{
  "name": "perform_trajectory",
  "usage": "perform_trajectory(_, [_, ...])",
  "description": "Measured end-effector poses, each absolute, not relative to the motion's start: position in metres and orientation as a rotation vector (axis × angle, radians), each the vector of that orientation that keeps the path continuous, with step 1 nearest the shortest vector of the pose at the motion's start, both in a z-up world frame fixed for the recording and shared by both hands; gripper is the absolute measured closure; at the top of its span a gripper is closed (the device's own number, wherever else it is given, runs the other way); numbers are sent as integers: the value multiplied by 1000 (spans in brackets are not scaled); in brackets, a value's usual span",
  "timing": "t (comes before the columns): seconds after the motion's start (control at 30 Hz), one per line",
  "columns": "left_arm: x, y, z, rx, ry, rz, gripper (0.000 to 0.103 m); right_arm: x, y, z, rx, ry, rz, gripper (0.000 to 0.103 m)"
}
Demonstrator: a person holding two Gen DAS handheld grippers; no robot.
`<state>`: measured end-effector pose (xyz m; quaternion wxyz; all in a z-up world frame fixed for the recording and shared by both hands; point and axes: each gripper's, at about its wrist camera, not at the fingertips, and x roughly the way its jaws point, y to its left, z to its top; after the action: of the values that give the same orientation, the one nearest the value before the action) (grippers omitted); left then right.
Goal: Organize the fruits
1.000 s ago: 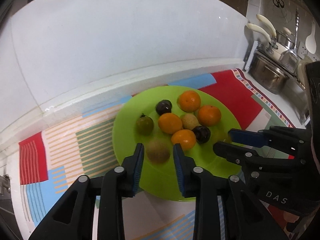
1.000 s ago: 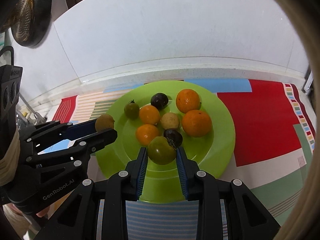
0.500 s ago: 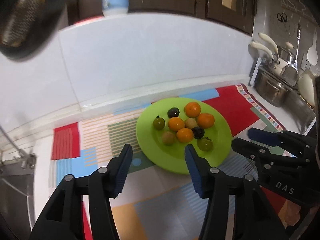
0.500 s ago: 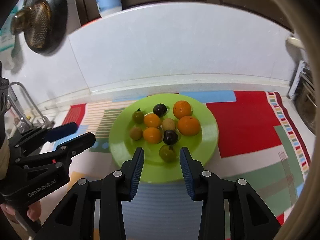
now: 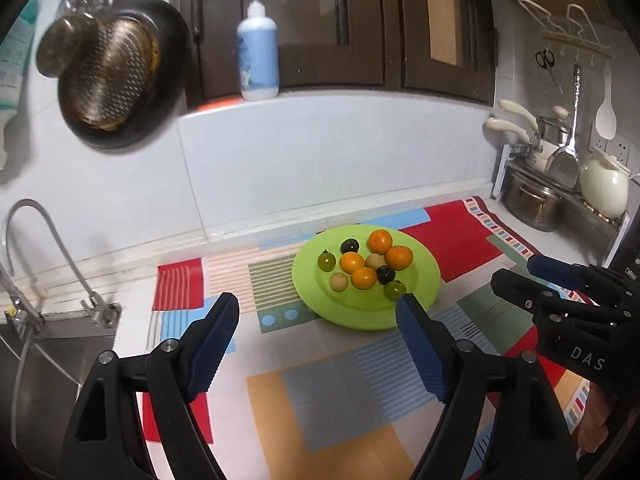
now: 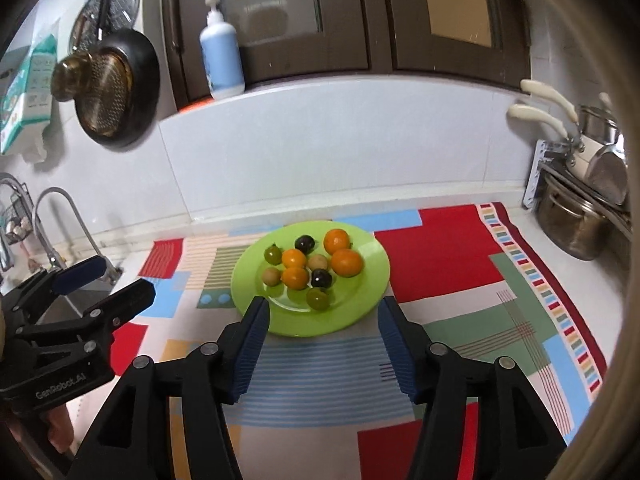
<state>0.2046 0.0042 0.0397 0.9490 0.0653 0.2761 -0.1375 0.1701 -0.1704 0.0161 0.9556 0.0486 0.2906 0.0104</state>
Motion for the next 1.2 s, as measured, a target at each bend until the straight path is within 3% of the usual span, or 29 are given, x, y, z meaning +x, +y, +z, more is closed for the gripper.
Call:
perform_trajectory(0.2, [169, 7, 53, 114, 514, -221, 15, 145, -168, 25, 86, 572, 45, 46])
perform_trajectory(0.97, [42, -17, 76, 71, 451, -142, 5, 26, -201, 49, 36, 484, 118, 46])
perform_trajectory(1.07, [31, -18, 77, 69, 446, -136, 4, 15, -205, 49, 44, 479, 121, 37])
perform_trajectory(1.2, [21, -17, 78, 64, 443, -127, 1, 2, -206, 49, 42, 472, 130, 37])
